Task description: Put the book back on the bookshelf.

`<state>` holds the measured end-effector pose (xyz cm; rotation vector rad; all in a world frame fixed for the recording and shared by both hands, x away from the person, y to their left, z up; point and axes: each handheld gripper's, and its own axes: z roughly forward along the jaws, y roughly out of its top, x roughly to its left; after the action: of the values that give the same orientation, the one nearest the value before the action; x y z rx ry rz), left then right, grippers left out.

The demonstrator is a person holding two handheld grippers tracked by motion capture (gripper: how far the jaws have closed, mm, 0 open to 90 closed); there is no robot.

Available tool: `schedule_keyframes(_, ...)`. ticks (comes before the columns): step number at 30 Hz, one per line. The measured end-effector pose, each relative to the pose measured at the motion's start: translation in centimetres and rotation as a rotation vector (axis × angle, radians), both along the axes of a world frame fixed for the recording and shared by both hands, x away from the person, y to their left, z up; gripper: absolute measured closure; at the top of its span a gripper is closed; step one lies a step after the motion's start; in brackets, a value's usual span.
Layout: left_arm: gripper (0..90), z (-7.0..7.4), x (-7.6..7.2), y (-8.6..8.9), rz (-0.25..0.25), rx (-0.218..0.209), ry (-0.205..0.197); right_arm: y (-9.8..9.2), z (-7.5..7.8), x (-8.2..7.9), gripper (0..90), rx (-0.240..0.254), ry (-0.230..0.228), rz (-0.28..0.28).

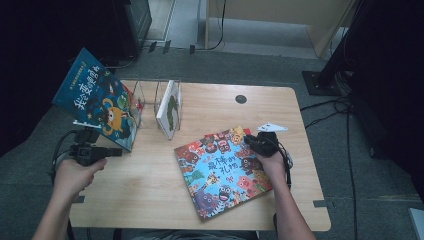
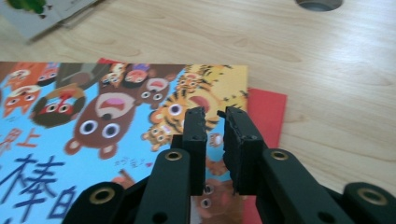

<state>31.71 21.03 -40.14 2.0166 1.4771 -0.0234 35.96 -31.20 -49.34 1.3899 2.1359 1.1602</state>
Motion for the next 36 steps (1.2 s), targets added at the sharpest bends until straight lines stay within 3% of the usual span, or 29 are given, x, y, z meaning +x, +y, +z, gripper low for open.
schedule_keyframes(4,88.9,-1.2,0.1,-1.7,-0.029,-0.001,-0.004,-0.4,0.0,0.2,83.9,-0.001,-0.007,-0.036)
schedule_keyframes(11,89.2,-3.5,0.1,-3.9,-0.062,-0.038,0.012,-0.5,-0.7,1.0,84.1,-0.040,0.033,-0.062)
schedule_keyframes(16,89.2,-4.3,-0.5,-4.9,-0.084,-0.034,0.010,-0.8,-0.8,1.0,83.3,-0.010,0.041,-0.065)
schedule_keyframes(19,89.2,-4.7,-0.9,-5.4,-0.090,-0.043,0.004,-0.8,-0.6,1.0,85.3,-0.067,0.032,-0.087)
schedule_keyframes(21,89.2,-5.0,-1.0,-5.8,-0.096,-0.047,0.001,-0.8,-0.8,1.1,87.7,-0.039,0.049,-0.086)
schedule_keyframes(24,89.1,-5.4,-1.3,-6.6,-0.110,-0.058,-0.001,-0.7,-0.9,1.2,90.0,-0.035,0.052,-0.093)
schedule_keyframes(29,90.0,-6.2,-2.2,-8.3,-0.132,-0.044,0.005,-0.1,-1.0,1.5,90.0,-0.062,0.044,-0.109)
schedule_keyframes(32,90.0,-6.9,-2.6,-9.5,-0.161,-0.028,0.011,0.2,-1.0,1.9,90.0,-0.027,0.061,-0.095)
schedule_keyframes(36,90.0,-7.4,-3.0,-10.3,-0.179,-0.028,0.017,1.5,-1.0,2.4,90.0,-0.056,0.056,-0.074)
